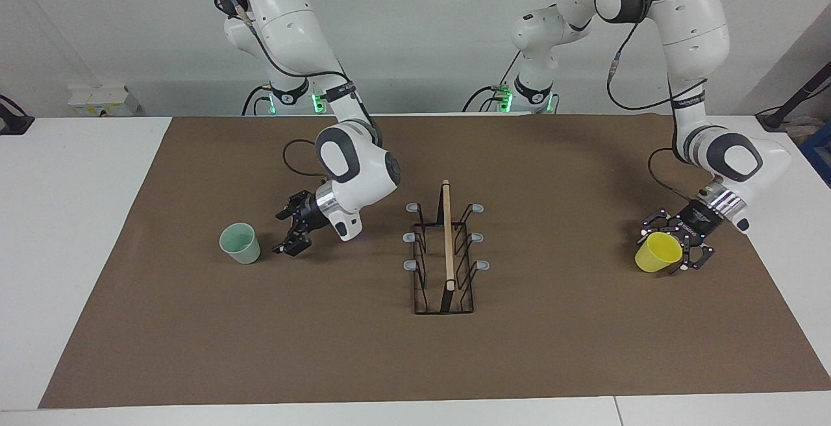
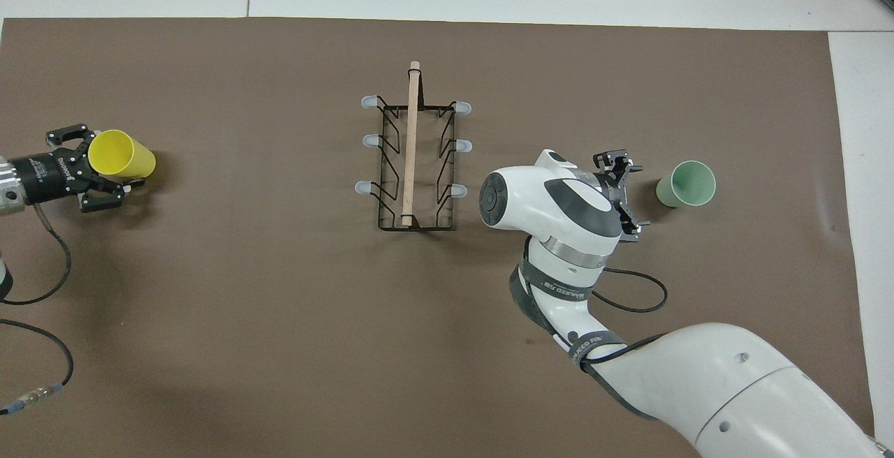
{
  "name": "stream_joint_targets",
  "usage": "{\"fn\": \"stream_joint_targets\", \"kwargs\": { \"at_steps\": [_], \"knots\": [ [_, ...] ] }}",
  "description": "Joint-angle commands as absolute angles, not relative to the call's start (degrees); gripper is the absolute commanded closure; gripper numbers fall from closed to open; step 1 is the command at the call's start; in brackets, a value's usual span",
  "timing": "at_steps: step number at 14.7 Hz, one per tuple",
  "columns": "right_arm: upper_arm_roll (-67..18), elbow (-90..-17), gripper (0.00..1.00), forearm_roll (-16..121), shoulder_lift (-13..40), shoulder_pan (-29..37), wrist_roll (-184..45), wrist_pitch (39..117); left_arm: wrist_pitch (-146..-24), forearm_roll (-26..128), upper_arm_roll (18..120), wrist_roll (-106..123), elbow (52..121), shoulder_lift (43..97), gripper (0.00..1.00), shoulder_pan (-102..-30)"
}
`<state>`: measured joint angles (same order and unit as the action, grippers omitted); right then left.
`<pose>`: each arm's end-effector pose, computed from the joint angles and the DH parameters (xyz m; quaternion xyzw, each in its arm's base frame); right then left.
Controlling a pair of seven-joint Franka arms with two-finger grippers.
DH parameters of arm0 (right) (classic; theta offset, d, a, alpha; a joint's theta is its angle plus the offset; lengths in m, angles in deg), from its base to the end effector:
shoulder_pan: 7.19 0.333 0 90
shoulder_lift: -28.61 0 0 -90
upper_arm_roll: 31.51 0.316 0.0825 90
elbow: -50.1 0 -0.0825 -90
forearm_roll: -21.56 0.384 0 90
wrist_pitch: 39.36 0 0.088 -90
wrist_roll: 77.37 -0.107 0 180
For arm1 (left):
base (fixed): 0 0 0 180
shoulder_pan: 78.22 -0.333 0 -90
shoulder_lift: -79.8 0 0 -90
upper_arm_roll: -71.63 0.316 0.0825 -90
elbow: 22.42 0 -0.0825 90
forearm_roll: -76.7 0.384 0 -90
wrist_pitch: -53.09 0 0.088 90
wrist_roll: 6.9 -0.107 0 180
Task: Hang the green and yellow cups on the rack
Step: 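Grasp the yellow cup with the left gripper while the right gripper grasps the green cup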
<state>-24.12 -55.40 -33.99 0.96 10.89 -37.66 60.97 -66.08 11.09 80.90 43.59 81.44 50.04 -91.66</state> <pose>0.5736 0.1864 0.2607 0.6138 0.6416 -0.2914 0.3558 0.6127 0.1983 0.2573 0.4980 0.7624 -0.1885 0.3678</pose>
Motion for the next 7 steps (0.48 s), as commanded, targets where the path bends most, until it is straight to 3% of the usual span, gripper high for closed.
{"fn": "stream_joint_targets", "kwargs": {
  "at_steps": [1,2,3,4,6,7],
  "knots": [
    [-23.69,-60.1,0.0,-34.95,2.69,8.2,-39.14,64.78,-68.55,9.29,81.3,43.03,84.19,52.12,0.07,-89.91],
    [-23.69,-60.9,0.0,-35.47,3.03,7.85,-39.14,65.05,-68.98,9.29,81.38,42.85,84.19,52.03,0.1,-89.91],
    [-23.77,-61.51,0.0,-35.91,3.21,7.76,-39.14,65.06,-69.33,9.29,81.3,42.94,84.1,52.03,0.22,-89.82],
    [-23.78,-62.13,0.0,-36.62,3.39,7.58,-39.05,65.06,-69.51,9.29,81.3,42.33,84.19,52.11,0.58,-89.74],
    [-23.78,-63.71,0.0,-39.33,3.83,6.53,-39.14,65.14,-69.69,9.29,81.38,41.97,84.02,52.12,0.99,-88.95],
    [-23.78,-63.89,0.0,-40.13,3.83,6.44,-39.05,65.58,-70.65,9.29,81.38,41.88,83.84,52.29,1.0,-88.77]
  ]
}}
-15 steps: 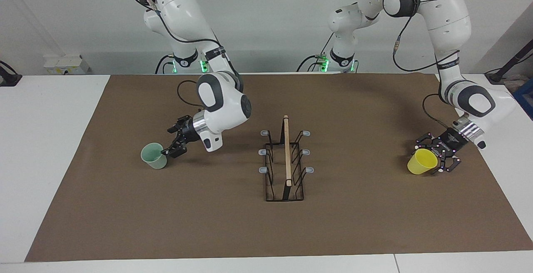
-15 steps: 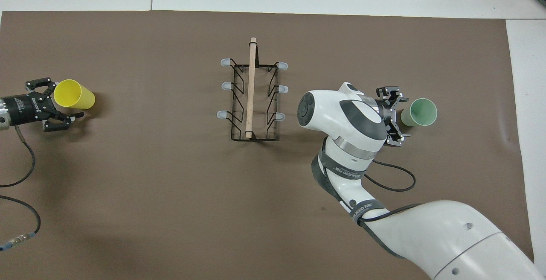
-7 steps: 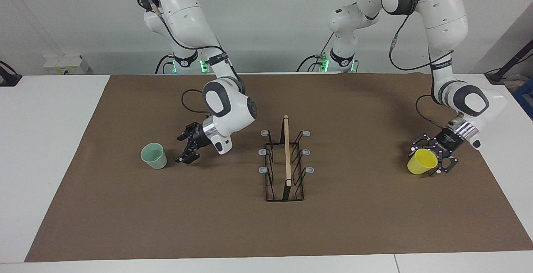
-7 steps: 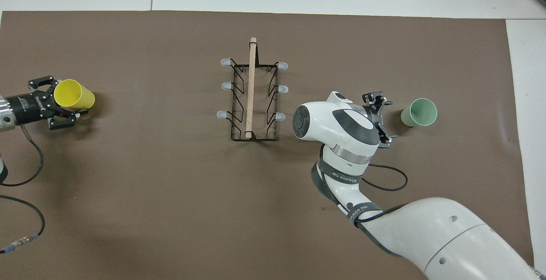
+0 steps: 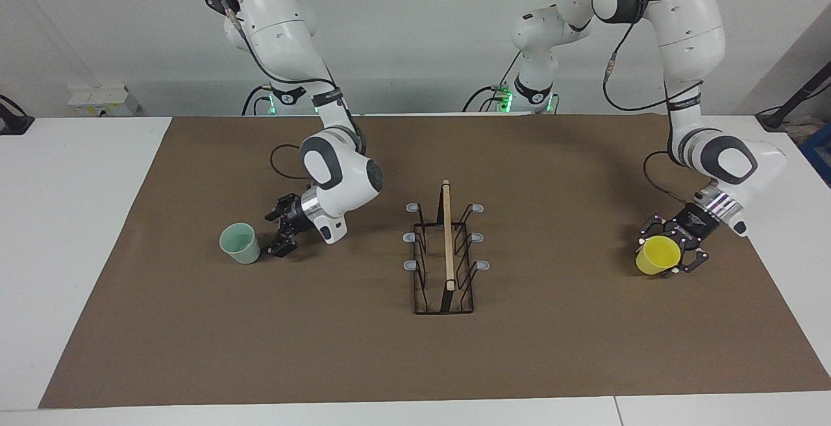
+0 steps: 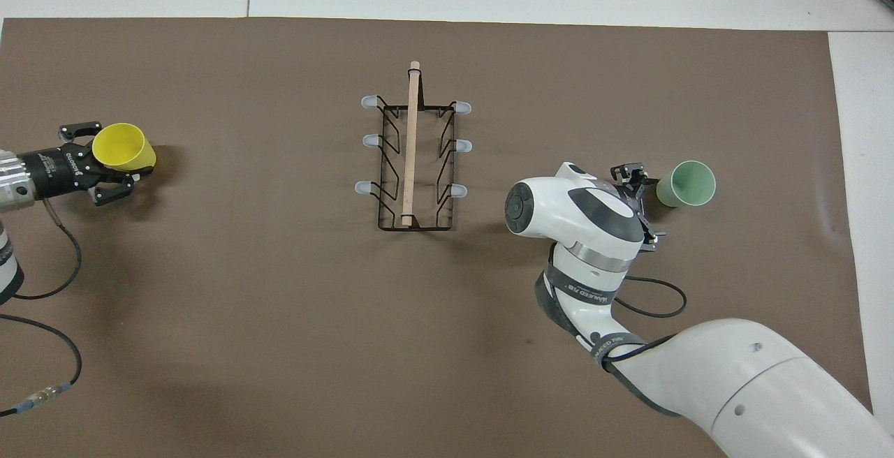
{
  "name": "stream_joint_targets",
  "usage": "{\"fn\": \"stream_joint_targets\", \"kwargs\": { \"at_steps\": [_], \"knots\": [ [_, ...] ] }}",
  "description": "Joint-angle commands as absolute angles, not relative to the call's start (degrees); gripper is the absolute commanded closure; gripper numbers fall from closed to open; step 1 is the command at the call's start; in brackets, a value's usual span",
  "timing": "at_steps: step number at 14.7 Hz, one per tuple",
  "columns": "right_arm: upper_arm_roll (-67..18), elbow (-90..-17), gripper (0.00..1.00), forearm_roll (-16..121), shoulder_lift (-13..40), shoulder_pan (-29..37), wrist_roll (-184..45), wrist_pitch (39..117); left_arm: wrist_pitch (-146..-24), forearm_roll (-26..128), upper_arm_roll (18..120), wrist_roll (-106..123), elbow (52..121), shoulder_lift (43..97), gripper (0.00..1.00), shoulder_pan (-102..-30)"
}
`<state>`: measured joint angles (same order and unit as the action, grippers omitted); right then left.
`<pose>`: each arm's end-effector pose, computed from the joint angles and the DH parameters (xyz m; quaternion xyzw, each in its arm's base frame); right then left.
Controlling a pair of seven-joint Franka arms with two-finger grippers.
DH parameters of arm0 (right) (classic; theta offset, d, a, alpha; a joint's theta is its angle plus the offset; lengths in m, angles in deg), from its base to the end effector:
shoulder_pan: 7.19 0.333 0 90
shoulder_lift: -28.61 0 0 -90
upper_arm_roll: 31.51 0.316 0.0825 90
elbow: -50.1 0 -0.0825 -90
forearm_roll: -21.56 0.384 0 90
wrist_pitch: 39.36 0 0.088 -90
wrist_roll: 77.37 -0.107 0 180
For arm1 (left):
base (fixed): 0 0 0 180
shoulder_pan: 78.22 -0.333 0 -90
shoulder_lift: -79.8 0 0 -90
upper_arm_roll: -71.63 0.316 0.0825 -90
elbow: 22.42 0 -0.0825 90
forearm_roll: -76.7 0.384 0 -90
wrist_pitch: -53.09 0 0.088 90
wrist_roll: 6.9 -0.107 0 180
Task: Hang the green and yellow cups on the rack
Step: 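Grasp the yellow cup with the left gripper while the right gripper grasps the green cup, then lift the yellow cup with the left gripper while the right gripper lifts the green cup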
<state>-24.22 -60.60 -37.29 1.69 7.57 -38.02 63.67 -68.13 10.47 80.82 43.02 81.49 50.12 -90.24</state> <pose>0.5633 0.1476 0.2367 0.6000 0.6457 -0.3102 0.3561 0.6189 0.1870 0.2586 0.5048 0.7605 -0.1758 0.3687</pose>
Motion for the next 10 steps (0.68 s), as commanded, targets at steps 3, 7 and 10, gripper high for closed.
{"fn": "stream_joint_targets", "kwargs": {
  "at_steps": [3,7,10],
  "knots": [
    [-23.78,-65.12,0.0,-42.94,4.18,5.65,-39.05,66.37,-73.11,9.47,81.47,40.13,83.49,53.87,1.0,-87.37],
    [-23.78,-66.0,0.0,-45.58,4.27,5.47,-39.05,67.6,-72.33,10.26,81.56,40.48,81.47,56.5,1.0,-86.93],
    [-23.78,-67.14,0.0,-50.23,4.44,4.15,-39.05,68.92,-73.29,18.06,81.56,42.31,81.47,59.49,1.0,-84.11]
  ]
}}
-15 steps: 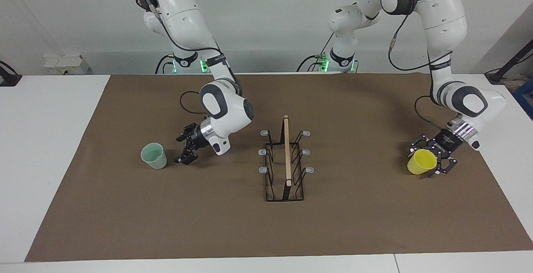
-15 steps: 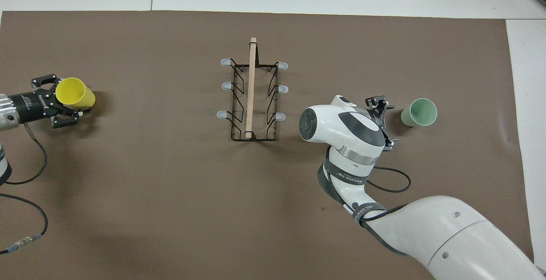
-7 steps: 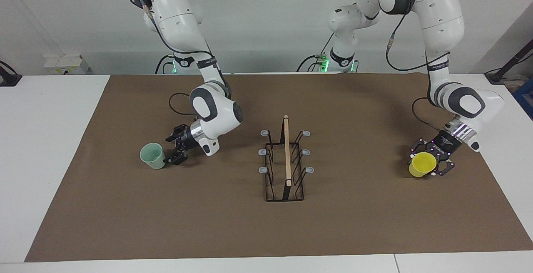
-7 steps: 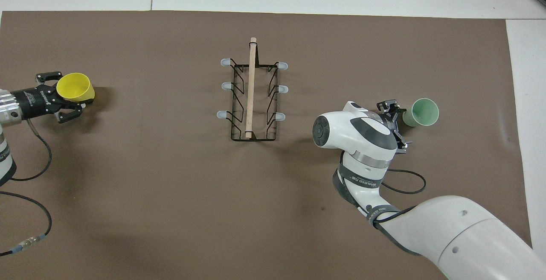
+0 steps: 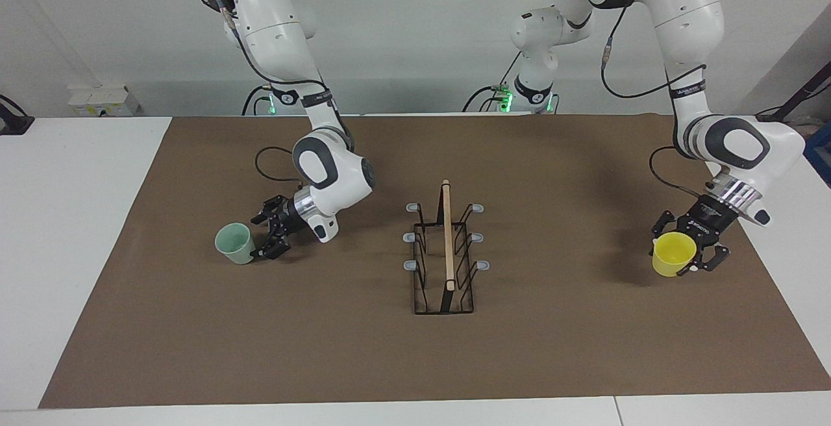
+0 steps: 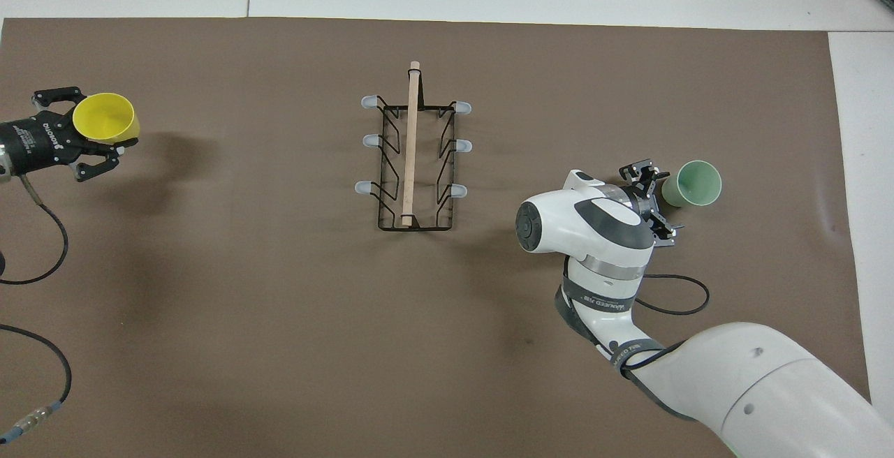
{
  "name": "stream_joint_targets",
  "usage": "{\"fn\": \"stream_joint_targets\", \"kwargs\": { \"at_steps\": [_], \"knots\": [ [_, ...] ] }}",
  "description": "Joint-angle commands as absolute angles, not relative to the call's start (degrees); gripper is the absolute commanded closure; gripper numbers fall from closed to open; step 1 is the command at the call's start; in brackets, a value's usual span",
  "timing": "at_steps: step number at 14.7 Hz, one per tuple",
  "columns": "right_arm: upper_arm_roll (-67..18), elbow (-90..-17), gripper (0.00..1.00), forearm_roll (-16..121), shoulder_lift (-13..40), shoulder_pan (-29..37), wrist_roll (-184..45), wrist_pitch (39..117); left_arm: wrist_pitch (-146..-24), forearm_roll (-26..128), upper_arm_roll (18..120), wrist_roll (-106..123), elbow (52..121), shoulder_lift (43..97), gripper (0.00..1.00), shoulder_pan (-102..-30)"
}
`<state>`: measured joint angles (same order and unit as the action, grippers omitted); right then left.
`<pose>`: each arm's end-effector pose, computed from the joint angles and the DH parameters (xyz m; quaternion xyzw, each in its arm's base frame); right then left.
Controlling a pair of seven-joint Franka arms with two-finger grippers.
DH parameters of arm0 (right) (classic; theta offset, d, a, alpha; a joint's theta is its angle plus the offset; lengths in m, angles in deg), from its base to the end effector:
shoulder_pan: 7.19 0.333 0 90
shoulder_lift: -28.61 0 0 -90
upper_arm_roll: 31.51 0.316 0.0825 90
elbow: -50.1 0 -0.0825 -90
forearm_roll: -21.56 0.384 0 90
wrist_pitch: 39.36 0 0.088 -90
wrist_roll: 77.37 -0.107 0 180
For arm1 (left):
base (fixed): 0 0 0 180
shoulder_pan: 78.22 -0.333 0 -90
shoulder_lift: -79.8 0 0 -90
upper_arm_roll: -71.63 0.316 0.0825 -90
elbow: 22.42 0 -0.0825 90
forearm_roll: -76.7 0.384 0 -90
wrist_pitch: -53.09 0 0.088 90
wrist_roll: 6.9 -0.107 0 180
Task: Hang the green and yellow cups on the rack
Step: 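Lift the yellow cup with the left gripper while the right gripper lifts the green cup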
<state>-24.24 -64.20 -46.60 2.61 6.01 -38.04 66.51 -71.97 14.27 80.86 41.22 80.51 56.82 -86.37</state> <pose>0.5612 0.1296 0.2296 0.5461 0.6677 -0.3081 0.4013 0.6388 0.1562 0.3421 0.5724 0.7182 -0.1024 0.3822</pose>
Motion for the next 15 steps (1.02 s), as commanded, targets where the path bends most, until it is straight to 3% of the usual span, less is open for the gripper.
{"fn": "stream_joint_targets", "kwargs": {
  "at_steps": [1,9,10,12,13,15],
  "knots": [
    [-23.78,-67.15,0.0,-50.51,4.44,4.06,-39.05,69.36,-73.38,19.65,81.56,43.37,81.73,61.15,1.0,-83.33],
    [-23.78,-67.32,0.0,-54.73,4.36,0.02,-43.62,69.54,-74.87,42.31,81.56,52.94,82.17,69.69,1.0,-75.42],
    [-23.78,-67.32,0.16,-54.64,4.36,-0.07,-43.62,69.36,-74.88,46.08,81.56,55.22,82.17,70.56,1.0,-74.02],
    [-23.78,-67.5,0.78,-54.64,4.44,-0.5,-43.71,68.66,-75.83,55.91,81.56,62.32,82.08,71.27,1.0,-70.42],
    [-23.78,-67.58,1.0,-54.64,4.44,-0.77,-43.71,68.57,-76.45,61.18,81.56,66.8,82.17,71.62,1.0,-68.92],
    [-23.78,-67.32,1.0,-54.64,4.44,-1.56,-43.28,68.57,-76.46,70.77,81.47,72.62,82.17,71.89,1.0,-64.97]
  ]
}}
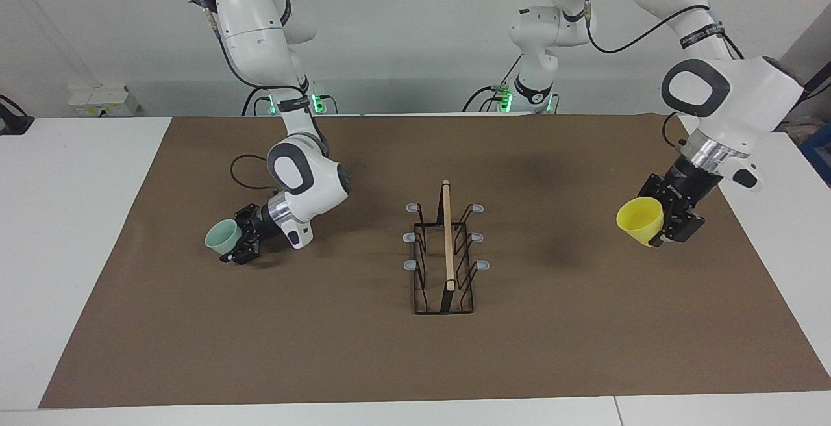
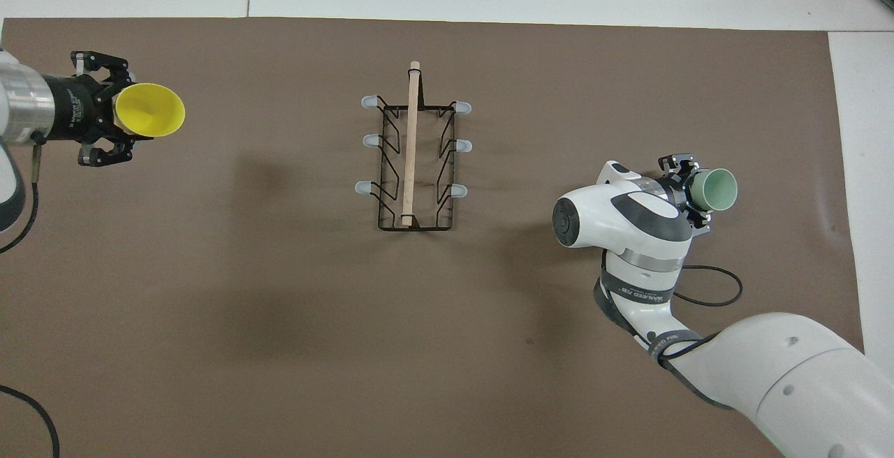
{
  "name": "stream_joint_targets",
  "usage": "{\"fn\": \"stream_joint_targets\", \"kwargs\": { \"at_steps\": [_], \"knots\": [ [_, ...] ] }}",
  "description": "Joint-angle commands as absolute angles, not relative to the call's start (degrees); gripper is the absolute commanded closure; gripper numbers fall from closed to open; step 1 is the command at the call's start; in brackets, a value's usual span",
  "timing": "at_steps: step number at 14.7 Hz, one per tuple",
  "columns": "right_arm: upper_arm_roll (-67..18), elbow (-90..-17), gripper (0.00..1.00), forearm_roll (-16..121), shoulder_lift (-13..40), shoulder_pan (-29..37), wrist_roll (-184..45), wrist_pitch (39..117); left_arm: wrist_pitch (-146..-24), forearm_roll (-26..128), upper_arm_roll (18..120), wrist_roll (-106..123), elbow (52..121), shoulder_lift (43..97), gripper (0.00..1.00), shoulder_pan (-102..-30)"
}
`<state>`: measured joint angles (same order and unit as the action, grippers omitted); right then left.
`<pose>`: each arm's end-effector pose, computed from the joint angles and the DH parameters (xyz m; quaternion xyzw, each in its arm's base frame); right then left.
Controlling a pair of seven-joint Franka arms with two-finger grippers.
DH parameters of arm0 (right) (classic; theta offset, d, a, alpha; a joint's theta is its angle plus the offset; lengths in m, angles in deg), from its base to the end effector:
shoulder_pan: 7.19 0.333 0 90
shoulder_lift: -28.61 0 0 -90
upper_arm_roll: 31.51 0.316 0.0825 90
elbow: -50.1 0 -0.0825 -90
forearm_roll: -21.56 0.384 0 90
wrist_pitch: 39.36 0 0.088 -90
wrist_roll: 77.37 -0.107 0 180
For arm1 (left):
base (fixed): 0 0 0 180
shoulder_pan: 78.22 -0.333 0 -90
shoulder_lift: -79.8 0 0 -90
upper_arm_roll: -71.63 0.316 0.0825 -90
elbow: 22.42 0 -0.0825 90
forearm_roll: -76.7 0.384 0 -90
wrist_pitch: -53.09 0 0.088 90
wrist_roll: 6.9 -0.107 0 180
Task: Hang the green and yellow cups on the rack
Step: 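Lift the yellow cup with the left gripper while the right gripper lifts the green cup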
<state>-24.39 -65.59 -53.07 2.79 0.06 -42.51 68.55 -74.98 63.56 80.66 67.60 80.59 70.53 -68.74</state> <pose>0.5723 0.0708 0.2267 0.5624 0.6379 -0.3035 0.4296 0.6326 -0.0169 0.4851 0.7536 0.6368 0.0568 0.1528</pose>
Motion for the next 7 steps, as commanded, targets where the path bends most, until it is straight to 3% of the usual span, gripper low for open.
{"fn": "stream_joint_targets", "kwargs": {
  "at_steps": [1,7],
  "knots": [
    [-23.69,-66.8,1.0,-53.77,4.79,-1.65,-43.19,68.75,-76.46,74.56,81.56,74.91,82.17,71.89,1.0,-62.95],
    [-23.34,-59.16,1.0,-30.08,10.67,-3.76,-39.58,75.69,-76.55,99.34,81.47,89.94,84.71,73.47,1.0,-51.61]
  ]
}}
